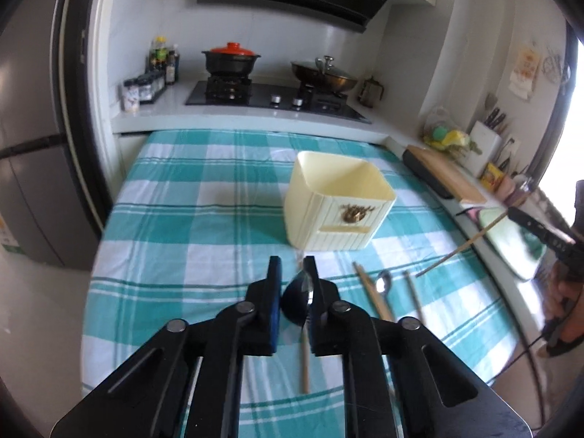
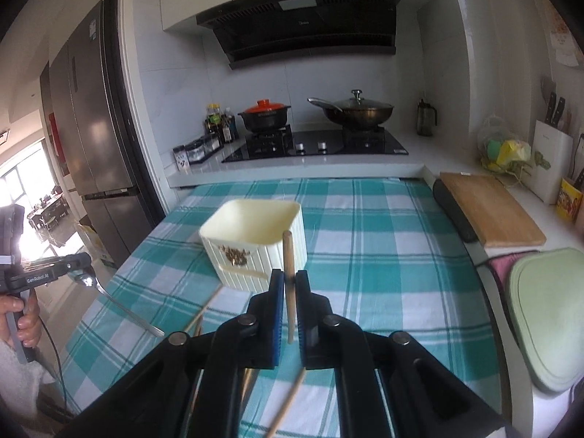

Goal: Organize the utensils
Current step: 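Carry spoon and chopstick over the cream box and open both tools to drop them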

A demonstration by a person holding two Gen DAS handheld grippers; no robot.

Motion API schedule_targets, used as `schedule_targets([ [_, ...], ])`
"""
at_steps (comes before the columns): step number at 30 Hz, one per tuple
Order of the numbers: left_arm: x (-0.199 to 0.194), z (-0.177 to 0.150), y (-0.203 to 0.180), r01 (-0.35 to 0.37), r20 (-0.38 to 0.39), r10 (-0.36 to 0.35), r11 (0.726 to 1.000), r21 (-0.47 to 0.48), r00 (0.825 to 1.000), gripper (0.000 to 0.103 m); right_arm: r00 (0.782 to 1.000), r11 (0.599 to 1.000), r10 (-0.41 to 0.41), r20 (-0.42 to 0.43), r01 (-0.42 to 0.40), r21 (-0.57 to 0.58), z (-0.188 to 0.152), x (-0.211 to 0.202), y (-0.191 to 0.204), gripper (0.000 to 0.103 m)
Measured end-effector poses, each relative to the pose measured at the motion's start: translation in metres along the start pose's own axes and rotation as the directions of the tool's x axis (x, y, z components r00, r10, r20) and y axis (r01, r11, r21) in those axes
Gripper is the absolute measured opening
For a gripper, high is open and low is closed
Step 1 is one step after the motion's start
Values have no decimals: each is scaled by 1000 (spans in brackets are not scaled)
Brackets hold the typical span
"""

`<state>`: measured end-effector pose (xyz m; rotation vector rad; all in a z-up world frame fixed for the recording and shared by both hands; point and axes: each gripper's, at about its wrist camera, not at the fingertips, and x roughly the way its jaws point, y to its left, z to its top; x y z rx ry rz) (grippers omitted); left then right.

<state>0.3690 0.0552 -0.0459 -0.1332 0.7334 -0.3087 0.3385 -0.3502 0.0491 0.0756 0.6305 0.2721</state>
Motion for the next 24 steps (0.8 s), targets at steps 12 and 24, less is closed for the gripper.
schedule_targets([
  [12, 24, 15, 7, -4, -35, 3, 1000, -19, 999, 5, 999, 999, 32, 30, -30, -37, 23, 9, 15, 7],
  [24, -3, 165, -37, -67, 191, 52, 995, 75, 980, 5, 968, 998, 57, 245, -48, -40, 118, 29, 26, 7],
])
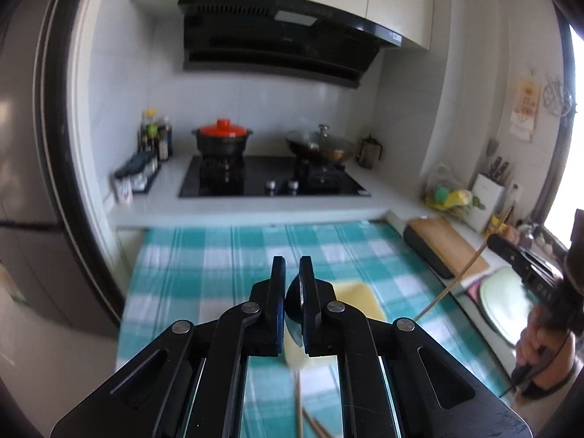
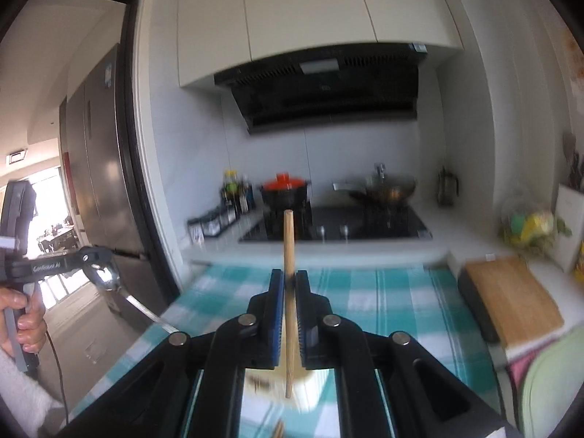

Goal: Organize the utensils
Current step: 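Carry spoon and chopstick over the cream box and open both tools to drop them, then withdraw both tools back over the remaining utensils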

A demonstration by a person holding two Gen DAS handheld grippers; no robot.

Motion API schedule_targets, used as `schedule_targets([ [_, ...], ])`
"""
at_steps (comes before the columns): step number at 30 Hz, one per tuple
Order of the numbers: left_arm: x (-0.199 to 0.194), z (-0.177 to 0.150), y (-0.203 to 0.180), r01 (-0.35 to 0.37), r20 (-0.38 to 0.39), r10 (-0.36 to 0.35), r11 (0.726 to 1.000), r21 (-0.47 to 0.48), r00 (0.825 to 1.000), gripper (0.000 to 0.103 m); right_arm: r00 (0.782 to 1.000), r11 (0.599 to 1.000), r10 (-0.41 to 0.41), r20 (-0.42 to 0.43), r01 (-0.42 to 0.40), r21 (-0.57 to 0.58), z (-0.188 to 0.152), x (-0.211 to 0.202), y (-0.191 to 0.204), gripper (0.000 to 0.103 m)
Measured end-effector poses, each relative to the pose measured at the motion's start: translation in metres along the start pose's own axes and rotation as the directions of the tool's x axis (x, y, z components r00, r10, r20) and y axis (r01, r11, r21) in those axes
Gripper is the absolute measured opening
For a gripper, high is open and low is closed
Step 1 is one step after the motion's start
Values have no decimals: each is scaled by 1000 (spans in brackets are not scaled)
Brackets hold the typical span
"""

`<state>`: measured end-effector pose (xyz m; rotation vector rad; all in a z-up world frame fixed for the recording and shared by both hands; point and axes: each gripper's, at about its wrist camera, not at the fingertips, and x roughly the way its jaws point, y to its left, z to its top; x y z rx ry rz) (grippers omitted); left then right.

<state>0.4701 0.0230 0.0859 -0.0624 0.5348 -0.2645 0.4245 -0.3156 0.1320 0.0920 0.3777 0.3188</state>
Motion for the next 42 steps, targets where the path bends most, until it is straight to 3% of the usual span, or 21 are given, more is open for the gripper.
schedule_targets([
  [4, 65, 7, -13, -28, -108, 33, 999, 43, 994, 5, 1000, 1000, -7, -30, 6, -25, 6, 48, 4, 7],
  [7, 115, -4, -18, -19, -231, 31, 998, 52, 972, 5, 987, 999, 10, -160, -15, -30, -9, 95, 3, 7],
  [8, 133, -11, -20, -24, -267, 41, 998, 64, 963, 5, 971, 999, 24, -238, -31, -25, -18, 116, 2, 7],
  [10, 157, -22, -25, -19, -325, 46, 996, 87, 945, 5, 947, 999, 30, -319, -38, -20, -31, 138, -1, 7],
  [12, 176, -33, -29, -20, -367, 52, 996, 92, 929, 7, 905, 999, 39, -424, -49, -11, -48, 165, -4, 7],
  [13, 184, -37, -30, -23, -383, 54, 996, 85, 922, 7, 893, 999, 34, -448, -44, -12, -53, 171, -6, 8],
  [14, 187, -39, -31, -30, -387, 56, 997, 71, 920, 13, 876, 999, 26, -481, -37, -13, -60, 180, -7, 10],
  [15, 188, -39, -29, -37, -389, 54, 998, 52, 920, 21, 874, 999, 26, -485, -34, -9, -64, 182, -8, 14],
  [16, 187, -36, -27, -42, -387, 49, 999, 26, 921, 42, 878, 1000, 27, -477, -32, -1, -65, 181, -11, 33],
  [17, 178, -33, -23, -36, -363, 28, 999, -15, 931, 59, 890, 1000, 20, -456, -16, 11, -64, 176, -14, 53],
  [18, 170, -29, -21, -28, -343, 15, 999, -31, 939, 65, 904, 1000, 18, -428, -7, 27, -61, 169, -18, 55],
  [19, 155, -25, -18, -17, -308, 4, 999, -39, 951, 73, 920, 999, 16, -390, 1, 45, -55, 157, -22, 55],
  [22, 121, -21, -12, -26, -264, 26, 1000, 3, 964, 84, 938, 999, 0, -347, 16, 43, -41, 130, -29, 55],
  [26, 59, -64, 2, -62, -247, 80, 995, 80, 966, 98, 948, 999, -51, -314, 45, -28, -41, 74, -35, 56],
  [31, 14, -165, 23, -96, -329, 113, 993, 68, 938, 98, 925, 988, -120, -360, 76, -133, -103, 6, -44, 56],
  [36, -15, -283, 34, -163, -385, 123, 984, -72, 914, 98, 888, 967, -225, -402, 152, -205, -223, -61, -43, 56],
  [39, -19, -310, 29, -144, -389, 76, 978, -150, 918, 98, 859, 968, -244, -450, 190, -161, -280, -86, -41, 56],
  [42, -11, -311, 13, -109, -393, 63, 989, -96, 917, 98, 841, 967, -253, -478, 220, -126, -315, -98, -35, 56],
])
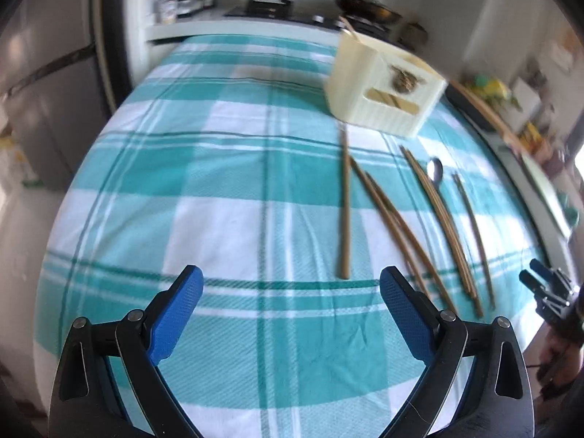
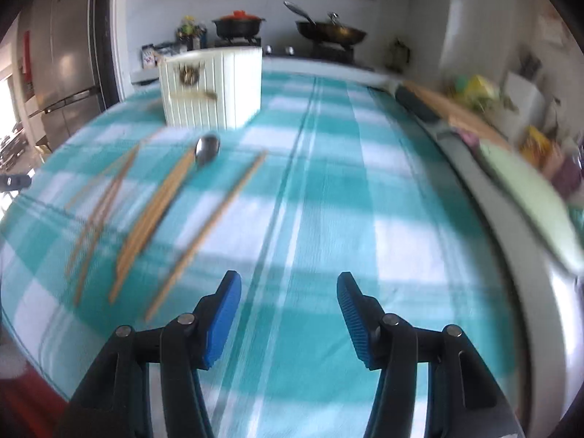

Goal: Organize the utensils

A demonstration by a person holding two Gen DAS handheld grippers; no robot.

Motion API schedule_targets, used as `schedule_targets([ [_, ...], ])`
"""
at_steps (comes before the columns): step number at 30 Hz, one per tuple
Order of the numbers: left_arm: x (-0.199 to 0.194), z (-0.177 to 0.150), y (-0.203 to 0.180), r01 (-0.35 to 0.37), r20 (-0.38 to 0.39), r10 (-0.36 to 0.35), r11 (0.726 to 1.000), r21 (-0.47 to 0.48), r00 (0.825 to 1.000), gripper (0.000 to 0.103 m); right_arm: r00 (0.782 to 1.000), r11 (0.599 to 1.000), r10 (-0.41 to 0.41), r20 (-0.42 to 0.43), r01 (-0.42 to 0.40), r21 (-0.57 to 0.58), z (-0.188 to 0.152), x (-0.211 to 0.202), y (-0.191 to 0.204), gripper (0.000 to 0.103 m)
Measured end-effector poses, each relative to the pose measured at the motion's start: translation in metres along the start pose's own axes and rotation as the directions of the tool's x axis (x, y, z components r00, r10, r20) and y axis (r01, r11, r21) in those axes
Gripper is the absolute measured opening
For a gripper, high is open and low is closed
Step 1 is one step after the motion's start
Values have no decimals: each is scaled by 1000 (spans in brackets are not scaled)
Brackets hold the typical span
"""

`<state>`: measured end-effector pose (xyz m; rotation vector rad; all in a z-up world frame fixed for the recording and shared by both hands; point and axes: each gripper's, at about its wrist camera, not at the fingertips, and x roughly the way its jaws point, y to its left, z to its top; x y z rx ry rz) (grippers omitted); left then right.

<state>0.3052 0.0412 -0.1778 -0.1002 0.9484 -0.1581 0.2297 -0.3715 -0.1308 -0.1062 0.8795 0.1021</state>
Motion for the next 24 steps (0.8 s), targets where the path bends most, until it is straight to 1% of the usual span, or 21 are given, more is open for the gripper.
schedule_targets([
  [2, 6, 11, -14, -7, 25, 6, 998, 68, 1000, 98, 1000, 1000, 16, 0, -16, 23, -4, -3, 3, 56],
  [4, 20, 19, -22, -25, 24, 23, 994, 106, 999, 97, 999, 998, 35, 13, -36, 53, -2, -8, 2, 56],
  [7, 46, 30, -32, -45, -4, 47, 988, 151, 999, 87, 998, 995, 62, 5, -62, 80, 5, -3, 6, 56],
  [8, 53, 30, -34, -46, -20, 50, 986, 157, 999, 85, 997, 993, 82, -2, -82, 84, 12, 1, 9, 56],
  [10, 65, 30, -35, -44, -38, 51, 985, 166, 998, 84, 994, 992, 107, -17, -106, 72, 18, 7, 19, 56],
  [12, 76, 30, -41, -67, -52, 78, 981, 184, 996, 82, 992, 991, 123, -25, -122, 48, 24, 15, 29, 56],
  [15, 85, 29, -43, -93, -64, 108, 975, 200, 992, 75, 989, 990, 138, -46, -137, 34, 36, 30, 40, 56],
  [16, 86, 29, -43, -96, -68, 112, 975, 201, 991, 70, 988, 990, 141, -56, -140, 32, 38, 35, 42, 56],
  [18, 87, 28, -43, -91, -69, 107, 976, 197, 992, 65, 985, 989, 149, -88, -146, 34, 43, 48, 49, 56],
  [19, 88, 29, -43, -90, -72, 105, 977, 194, 992, 60, 982, 988, 155, -112, -153, 27, 44, 55, 53, 55],
  [20, 88, 29, -44, -79, -76, 95, 979, 190, 993, 52, 980, 988, 156, -124, -155, 22, 44, 59, 55, 52],
  [21, 87, 29, -45, -77, -76, 93, 979, 190, 993, 46, 978, 988, 157, -140, -156, 16, 44, 65, 59, 49],
  [22, 86, 29, -47, -79, -75, 95, 978, 192, 993, 31, 978, 989, 148, -145, -149, 8, 43, 67, 60, 43],
  [23, 84, 28, -48, -75, -76, 90, 979, 189, 993, 8, 984, 992, 120, -132, -123, -14, 44, 66, 62, 26],
  [24, 84, 27, -50, -73, -78, 89, 981, 182, 993, 6, 985, 994, 102, -136, -106, -22, 44, 66, 63, 19],
])
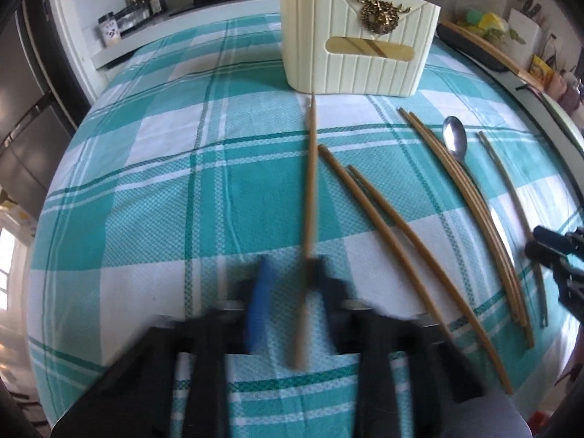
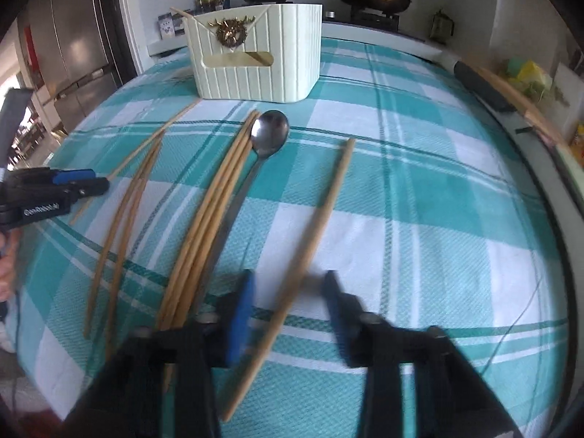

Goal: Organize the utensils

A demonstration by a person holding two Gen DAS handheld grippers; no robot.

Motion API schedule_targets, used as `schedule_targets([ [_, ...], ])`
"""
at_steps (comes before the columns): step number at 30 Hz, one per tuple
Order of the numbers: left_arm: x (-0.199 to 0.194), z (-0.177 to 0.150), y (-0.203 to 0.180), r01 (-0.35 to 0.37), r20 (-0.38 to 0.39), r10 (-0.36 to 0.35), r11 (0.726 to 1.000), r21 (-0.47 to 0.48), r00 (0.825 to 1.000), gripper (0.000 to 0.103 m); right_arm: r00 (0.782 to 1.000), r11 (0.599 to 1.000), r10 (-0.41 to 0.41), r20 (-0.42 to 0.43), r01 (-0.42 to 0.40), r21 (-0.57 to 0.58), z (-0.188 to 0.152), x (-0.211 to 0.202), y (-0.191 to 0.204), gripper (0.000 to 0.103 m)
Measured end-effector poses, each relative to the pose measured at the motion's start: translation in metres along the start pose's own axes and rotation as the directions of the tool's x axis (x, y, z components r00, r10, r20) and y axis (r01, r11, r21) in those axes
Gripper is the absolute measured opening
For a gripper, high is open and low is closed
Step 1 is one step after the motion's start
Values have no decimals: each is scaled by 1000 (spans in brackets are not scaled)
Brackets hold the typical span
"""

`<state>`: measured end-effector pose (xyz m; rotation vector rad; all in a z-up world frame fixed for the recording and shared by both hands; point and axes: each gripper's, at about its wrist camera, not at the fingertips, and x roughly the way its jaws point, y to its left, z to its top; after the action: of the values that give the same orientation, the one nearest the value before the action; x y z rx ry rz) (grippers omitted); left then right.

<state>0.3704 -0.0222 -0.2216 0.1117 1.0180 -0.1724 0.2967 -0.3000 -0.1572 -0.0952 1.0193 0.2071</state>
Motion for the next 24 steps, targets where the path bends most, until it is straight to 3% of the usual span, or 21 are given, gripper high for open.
schedule_targets([
  [2, -2, -3, -1, -14, 7, 15, 1000, -22, 1000, 4, 1000, 1000, 4, 0, -4, 26, 0, -2, -5, 11],
  [9, -23, -36, 7, -51, 1, 52, 984, -170, 999, 4, 998, 997, -68, 6, 68, 26, -19, -14, -24, 8],
  [13, -40, -62, 9, -44, 1, 45, 981, -191, 999, 5, 994, 994, -110, 3, 110, 18, -36, -27, -37, 8],
  [15, -44, -67, 11, -19, 8, 21, 980, -198, 1000, 16, 994, 994, -110, 13, 110, 12, -44, -35, -40, 8],
  [17, -44, -66, 12, 4, 20, 0, 981, -194, 1000, 63, 994, 994, -105, 41, 104, 17, -49, -43, -42, 13],
  [18, -45, -65, 13, -1, 30, 7, 981, -195, 1000, 72, 993, 994, -105, 49, 104, 17, -50, -45, -43, 29],
  [19, -45, -65, 14, -12, 43, 21, 980, -198, 999, 77, 993, 995, -100, 54, 100, 17, -50, -45, -44, 49],
  [21, -40, -63, 15, -7, 41, 15, 983, -186, 999, 78, 994, 995, -94, 63, 92, 26, -50, -45, -46, 52],
  [24, -32, -61, 13, -31, 19, 34, 988, -149, 999, 89, 998, 998, -47, 39, 46, 30, -47, -37, -46, 52],
])
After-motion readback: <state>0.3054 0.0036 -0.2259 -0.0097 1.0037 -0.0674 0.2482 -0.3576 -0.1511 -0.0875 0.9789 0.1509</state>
